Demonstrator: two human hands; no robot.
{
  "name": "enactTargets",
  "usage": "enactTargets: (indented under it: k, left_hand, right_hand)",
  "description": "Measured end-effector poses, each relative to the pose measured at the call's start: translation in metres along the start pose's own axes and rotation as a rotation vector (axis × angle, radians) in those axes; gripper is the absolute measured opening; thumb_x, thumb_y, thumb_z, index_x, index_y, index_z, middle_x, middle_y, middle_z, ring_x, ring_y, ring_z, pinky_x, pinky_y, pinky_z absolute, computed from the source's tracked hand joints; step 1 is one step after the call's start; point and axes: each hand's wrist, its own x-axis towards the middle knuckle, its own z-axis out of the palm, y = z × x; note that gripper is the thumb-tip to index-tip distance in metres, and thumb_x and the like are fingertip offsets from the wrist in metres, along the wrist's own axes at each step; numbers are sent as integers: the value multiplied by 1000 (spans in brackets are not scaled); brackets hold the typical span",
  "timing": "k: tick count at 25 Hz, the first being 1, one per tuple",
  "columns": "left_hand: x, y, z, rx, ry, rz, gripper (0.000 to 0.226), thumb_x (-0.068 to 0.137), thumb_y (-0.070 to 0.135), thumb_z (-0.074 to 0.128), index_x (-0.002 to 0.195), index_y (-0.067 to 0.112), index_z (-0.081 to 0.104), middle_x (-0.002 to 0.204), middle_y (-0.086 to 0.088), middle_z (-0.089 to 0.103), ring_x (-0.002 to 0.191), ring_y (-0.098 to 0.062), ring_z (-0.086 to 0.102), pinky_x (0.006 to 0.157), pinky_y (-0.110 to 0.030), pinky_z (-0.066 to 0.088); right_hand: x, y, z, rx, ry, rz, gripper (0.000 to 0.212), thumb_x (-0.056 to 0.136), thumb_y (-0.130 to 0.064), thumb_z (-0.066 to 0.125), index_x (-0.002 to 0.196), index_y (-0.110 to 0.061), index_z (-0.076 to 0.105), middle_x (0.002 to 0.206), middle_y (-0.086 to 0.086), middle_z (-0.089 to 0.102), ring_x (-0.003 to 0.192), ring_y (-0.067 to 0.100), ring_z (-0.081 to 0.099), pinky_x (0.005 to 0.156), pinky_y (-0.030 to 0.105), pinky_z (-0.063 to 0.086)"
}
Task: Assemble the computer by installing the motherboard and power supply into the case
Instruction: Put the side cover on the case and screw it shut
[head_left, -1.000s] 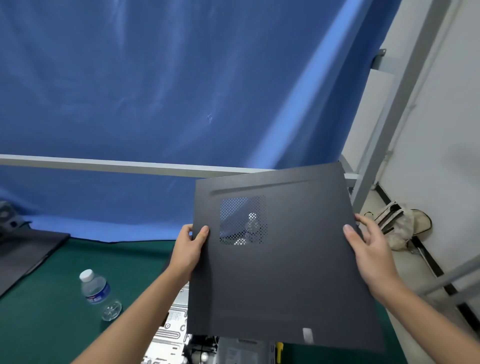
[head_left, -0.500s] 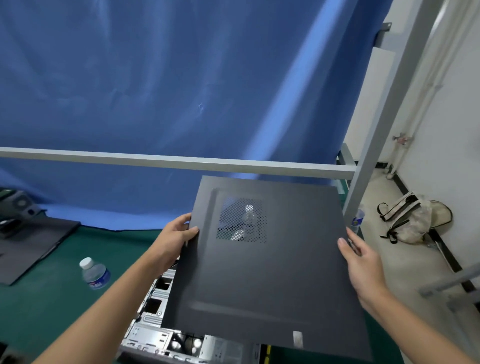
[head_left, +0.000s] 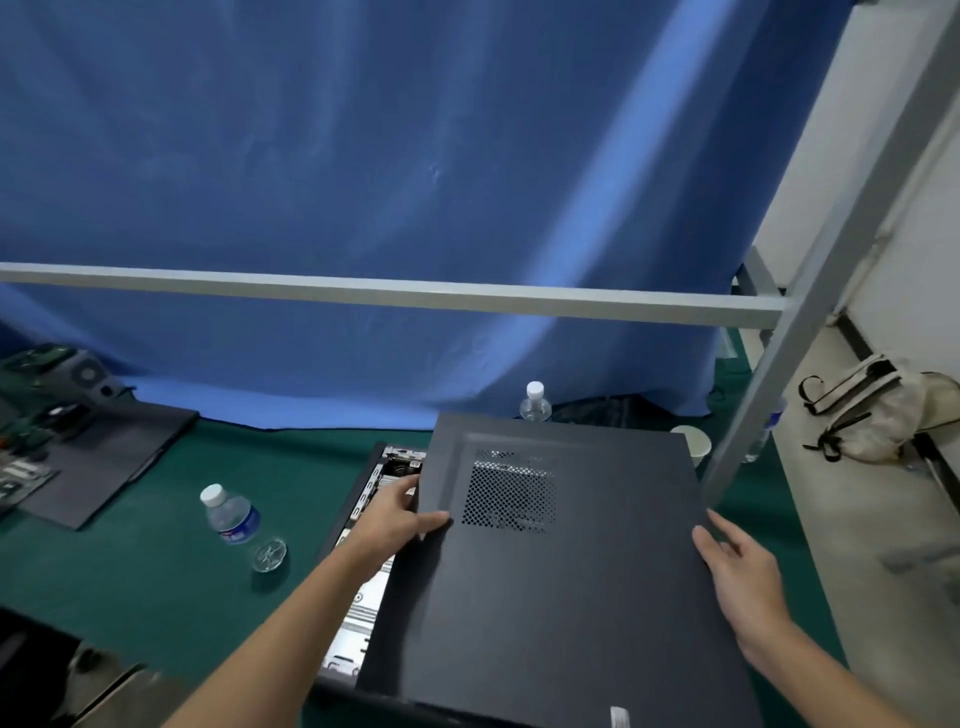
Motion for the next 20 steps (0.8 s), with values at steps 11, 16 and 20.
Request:
enactTargets:
  k: [11, 16, 20]
  left_hand:
    - [66, -75, -12, 391, -91, -43, 75, 68, 30, 91, 131, 19, 53, 116, 6, 65, 103, -14, 62, 91, -27, 49]
    - [82, -99, -13, 342, -112, -37, 80, 67, 29, 91, 134, 22, 49, 109, 15, 60, 101, -9, 59, 87, -21, 43]
    - [92, -114, -18, 316, -110, -38, 79, 66, 29, 91, 132, 25, 47, 112, 15, 61, 108, -12, 60, 93, -28, 47]
  right_hand:
    - [5, 58, 56, -204, -2, 112, 49, 98, -23, 60, 145, -19, 48, 115, -9, 64, 106, 9, 58, 102, 40, 47]
    - [5, 74, 69, -254, 24, 120, 51, 98, -28, 59, 147, -24, 45, 122, -11, 59, 106, 5, 55, 101, 36, 44]
    - [3, 86, 79, -254, 38, 144, 51, 99, -29, 57, 148, -26, 43, 136, -7, 56, 125, 13, 52, 110, 44, 41]
